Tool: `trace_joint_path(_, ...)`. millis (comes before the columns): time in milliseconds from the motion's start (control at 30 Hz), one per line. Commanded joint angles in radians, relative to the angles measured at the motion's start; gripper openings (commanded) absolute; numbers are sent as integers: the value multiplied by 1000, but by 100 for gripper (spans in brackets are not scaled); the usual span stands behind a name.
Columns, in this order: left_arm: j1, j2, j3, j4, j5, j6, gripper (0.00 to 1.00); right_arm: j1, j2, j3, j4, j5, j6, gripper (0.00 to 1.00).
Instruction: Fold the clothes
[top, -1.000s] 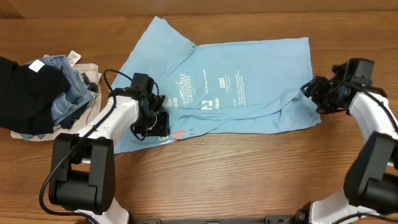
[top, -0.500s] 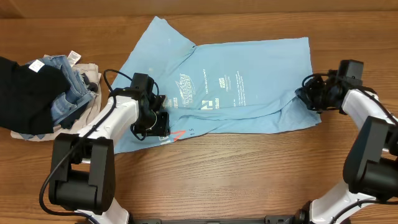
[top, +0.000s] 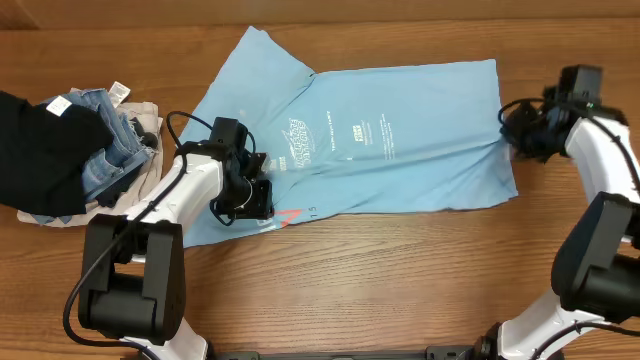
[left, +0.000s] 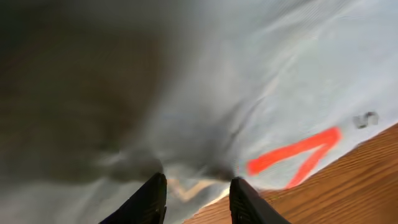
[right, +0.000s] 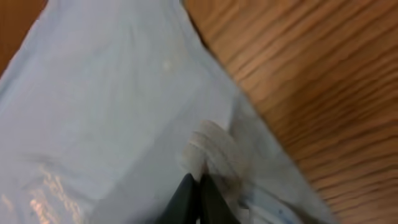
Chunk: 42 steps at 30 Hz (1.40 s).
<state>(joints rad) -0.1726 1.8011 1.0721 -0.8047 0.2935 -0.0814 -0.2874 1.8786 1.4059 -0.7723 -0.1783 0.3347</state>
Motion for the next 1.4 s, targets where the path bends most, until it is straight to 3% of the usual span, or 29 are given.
trace_joint_path(0,-4,9,-5,6,11,7,37,0,-39,59,-23,97,-55,4)
trace_joint_path(67,-4,9,-5,5,11,7,37,8,-39,59,-22,87,-57,19)
trace_joint_path(100,-4,9,-5,5,11,7,37,17,-39,59,-19,70,-84,43)
trace_joint_path(133,-4,9,-5,5,10,7,37,25,-39,59,-18,68,-85,58)
trace_joint_path(200,-4,9,-5,5,10,7,37,33,-39,59,-23,69,-85,66)
trace_joint_path(400,-1,9,-1,-1,-5,6,34,30,-38,58,-145,42,-69,68)
trace_joint_path(467,11,4,16,-27,-5,-1,30,30,-37,52,-187,42,-69,68)
trace_joint_path(567,60,-22,80,-100,-5,4,31,30,-37,52,-202,33,-65,69)
trace_joint_path(667,117,-60,150,-140,-34,27,38,30,-37,52,-204,-16,-66,69)
trace_joint_path(767,140,-65,184,-128,-31,83,56,30,-37,52,-204,-26,-66,69)
trace_joint_path(867,132,-48,181,-101,-35,113,64,30,-37,52,-207,-26,-66,69)
trace_joint_path(1367,61,130,179,-31,-39,100,54,30,-37,52,-207,-25,-66,69)
